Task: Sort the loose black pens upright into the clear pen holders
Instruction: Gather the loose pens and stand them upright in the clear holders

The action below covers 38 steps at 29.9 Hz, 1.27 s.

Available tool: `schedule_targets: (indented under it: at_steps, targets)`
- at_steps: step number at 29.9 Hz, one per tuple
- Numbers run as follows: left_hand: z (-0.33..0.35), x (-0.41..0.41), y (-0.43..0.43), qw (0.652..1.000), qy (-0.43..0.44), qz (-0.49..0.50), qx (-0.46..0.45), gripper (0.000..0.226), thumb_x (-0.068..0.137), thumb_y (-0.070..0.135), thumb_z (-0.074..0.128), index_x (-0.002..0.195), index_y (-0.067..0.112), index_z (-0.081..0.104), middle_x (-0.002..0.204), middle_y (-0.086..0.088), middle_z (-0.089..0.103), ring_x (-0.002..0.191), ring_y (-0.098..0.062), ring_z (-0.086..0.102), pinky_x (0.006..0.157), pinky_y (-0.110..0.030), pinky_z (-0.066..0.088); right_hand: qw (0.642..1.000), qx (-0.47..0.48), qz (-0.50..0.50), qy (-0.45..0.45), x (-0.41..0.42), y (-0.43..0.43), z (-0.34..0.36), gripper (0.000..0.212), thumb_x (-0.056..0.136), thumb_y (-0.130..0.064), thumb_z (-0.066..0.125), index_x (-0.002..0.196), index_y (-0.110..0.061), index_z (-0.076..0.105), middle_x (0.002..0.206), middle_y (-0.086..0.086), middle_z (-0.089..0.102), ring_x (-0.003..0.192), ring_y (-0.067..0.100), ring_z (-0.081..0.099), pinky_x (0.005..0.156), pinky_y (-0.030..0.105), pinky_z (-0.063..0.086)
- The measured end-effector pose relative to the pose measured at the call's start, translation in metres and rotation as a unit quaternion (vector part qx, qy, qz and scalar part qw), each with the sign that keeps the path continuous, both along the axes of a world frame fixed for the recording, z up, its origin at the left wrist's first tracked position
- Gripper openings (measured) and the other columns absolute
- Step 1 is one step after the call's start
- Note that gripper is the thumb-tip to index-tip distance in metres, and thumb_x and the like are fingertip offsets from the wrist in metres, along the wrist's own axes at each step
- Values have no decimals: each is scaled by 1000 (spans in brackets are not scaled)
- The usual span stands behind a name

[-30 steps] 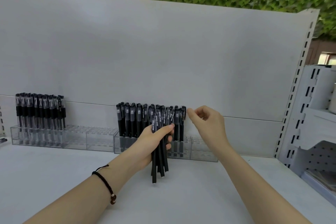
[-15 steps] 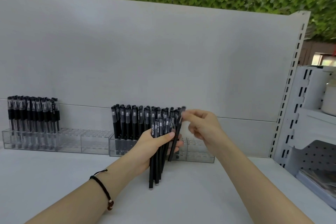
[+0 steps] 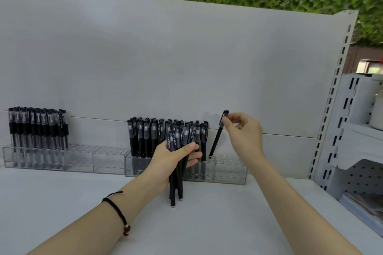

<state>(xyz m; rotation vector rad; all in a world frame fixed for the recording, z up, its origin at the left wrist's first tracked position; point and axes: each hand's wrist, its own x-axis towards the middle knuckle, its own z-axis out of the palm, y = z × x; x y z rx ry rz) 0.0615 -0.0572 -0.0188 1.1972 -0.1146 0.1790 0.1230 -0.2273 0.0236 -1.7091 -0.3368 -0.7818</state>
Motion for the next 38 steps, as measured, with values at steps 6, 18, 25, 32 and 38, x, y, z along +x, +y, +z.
schedule_targets:
  at_steps: [6,18,25,32,38]
  targets:
    - [1,0,0,1000,13,9,12,31,86,19,70,110,1,63,94,-16,75,86,-29,73,75,-38,61,994,-100,-8,40,6,6,-12,4,88,-25,68,85,-24,66,80,-15,63,78,6,59,76,27,46]
    - [0,-5,-5,995,-19,-76,55,27,93,8,60,120,8,56,108,-11,73,98,-27,71,82,-33,59,989,-85,112,56,-20,10,-7,20,87,-37,66,76,-22,73,69,-10,67,67,6,57,66,21,46]
    - [-1,-1,-2,998,-8,-61,17,37,90,4,63,126,1,54,106,-17,72,97,-31,71,82,-36,59,974,-60,185,118,-23,14,-6,3,90,-17,66,89,-16,68,65,-4,60,46,1,46,45,12,36]
    - [-1,0,2,999,28,-12,29,40,88,23,67,121,4,57,95,-13,75,84,-30,73,68,-35,61,987,136,76,46,-12,1,5,11,97,-15,55,89,-24,56,90,3,65,51,7,44,54,22,40]
    - [1,0,2,997,31,-19,61,27,91,23,63,115,10,63,95,-11,76,68,-18,70,62,-28,59,999,38,5,-15,-8,-3,-1,5,96,-17,56,96,-22,57,85,-12,60,71,1,53,67,11,42]
